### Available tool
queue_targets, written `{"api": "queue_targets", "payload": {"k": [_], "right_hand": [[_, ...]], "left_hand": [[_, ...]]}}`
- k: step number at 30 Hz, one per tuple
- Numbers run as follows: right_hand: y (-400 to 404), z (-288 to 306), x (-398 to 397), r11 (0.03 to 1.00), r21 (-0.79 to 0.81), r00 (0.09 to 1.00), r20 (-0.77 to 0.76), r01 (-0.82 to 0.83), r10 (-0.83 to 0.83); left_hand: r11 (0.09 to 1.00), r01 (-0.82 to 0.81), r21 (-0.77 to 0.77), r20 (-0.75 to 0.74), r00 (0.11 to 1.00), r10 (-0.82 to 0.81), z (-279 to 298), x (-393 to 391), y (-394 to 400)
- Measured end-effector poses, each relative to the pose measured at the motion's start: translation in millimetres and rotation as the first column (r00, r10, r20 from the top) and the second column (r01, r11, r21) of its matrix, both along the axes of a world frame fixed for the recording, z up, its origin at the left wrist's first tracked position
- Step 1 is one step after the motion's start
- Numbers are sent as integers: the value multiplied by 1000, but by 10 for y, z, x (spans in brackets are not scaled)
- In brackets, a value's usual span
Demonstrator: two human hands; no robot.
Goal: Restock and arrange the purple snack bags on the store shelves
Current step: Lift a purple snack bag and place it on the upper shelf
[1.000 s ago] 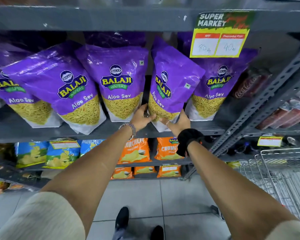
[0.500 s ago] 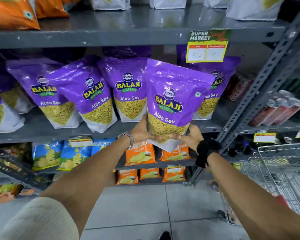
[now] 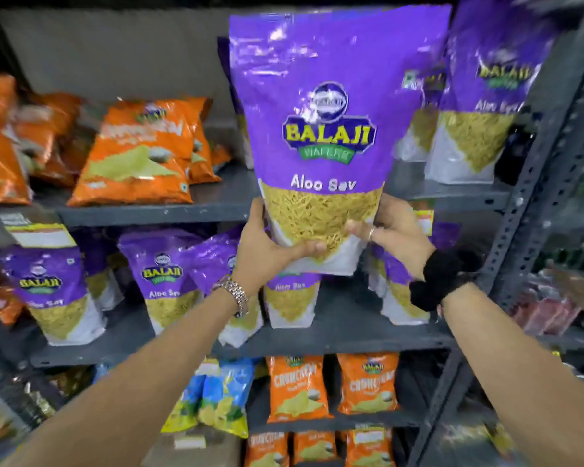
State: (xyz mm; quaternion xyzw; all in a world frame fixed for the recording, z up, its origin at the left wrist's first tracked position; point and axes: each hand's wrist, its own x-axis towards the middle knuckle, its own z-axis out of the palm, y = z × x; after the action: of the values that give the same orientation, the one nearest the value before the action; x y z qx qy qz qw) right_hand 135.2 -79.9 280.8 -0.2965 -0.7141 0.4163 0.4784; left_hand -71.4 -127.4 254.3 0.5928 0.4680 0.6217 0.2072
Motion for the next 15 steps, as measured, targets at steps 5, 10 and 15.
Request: {"api": "queue_targets", "payload": {"k": [5,10,15], "right_hand": [[315,530,-145,995,66,983,-171,71,-59],[761,674,-358,984,56,971,-182,170,-157],[1221,581,-660,978,-7,967,-145,211,-209]], "left_hand": [[994,-62,90,-17,998,64,654,35,271],[995,-86,51,37,996,85,807,-30,674],[987,-147,-62,55,987,150,733,-274,1026]]}}
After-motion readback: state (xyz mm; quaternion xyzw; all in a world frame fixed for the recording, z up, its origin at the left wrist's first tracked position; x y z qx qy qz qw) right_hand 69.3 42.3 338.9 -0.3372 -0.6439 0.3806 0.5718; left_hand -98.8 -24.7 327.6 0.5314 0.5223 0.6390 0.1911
